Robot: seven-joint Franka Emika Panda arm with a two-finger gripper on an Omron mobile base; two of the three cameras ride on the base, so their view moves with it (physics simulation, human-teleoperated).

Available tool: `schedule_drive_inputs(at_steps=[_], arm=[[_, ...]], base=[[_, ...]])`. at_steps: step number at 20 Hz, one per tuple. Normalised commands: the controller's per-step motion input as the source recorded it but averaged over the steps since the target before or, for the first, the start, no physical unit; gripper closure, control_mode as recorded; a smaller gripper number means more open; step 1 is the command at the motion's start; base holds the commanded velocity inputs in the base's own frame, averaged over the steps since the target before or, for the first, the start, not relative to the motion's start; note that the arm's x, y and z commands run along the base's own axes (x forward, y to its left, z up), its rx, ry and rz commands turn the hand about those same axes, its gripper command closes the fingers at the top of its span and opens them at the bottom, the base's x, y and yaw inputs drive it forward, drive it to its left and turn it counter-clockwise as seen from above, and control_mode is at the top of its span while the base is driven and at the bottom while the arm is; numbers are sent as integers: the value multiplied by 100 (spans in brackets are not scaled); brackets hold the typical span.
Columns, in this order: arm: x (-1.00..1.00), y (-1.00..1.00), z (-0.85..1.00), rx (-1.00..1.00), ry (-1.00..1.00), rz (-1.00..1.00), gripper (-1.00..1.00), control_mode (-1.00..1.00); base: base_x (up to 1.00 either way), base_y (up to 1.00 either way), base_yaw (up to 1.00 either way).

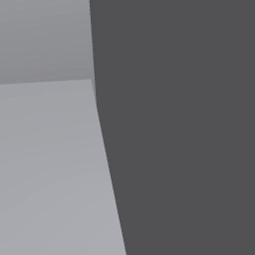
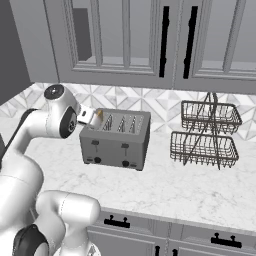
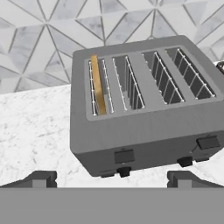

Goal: Start the toaster. Once the lever pops up, take the bread to the plate on the dining counter.

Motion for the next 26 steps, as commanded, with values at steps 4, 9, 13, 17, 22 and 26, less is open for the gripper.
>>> schedule_drive_inputs(at_steps=[4, 9, 13, 17, 22, 26], arm=[[28, 0, -33, 0, 0, 0, -100, -100], [25, 0, -35, 0, -2, 0, -100, -100], [29, 0, -26, 0, -4, 0, -100, -100], [27, 0, -20, 0, -3, 0, -100, -100], [31, 0, -15, 0, -2, 0, -100, -100], [33, 0, -7, 0, 0, 0, -100, -100]], base=[[0, 0, 0], [0, 0, 0], [0, 0, 0], [0, 0, 0], [0, 0, 0], [0, 0, 0]])
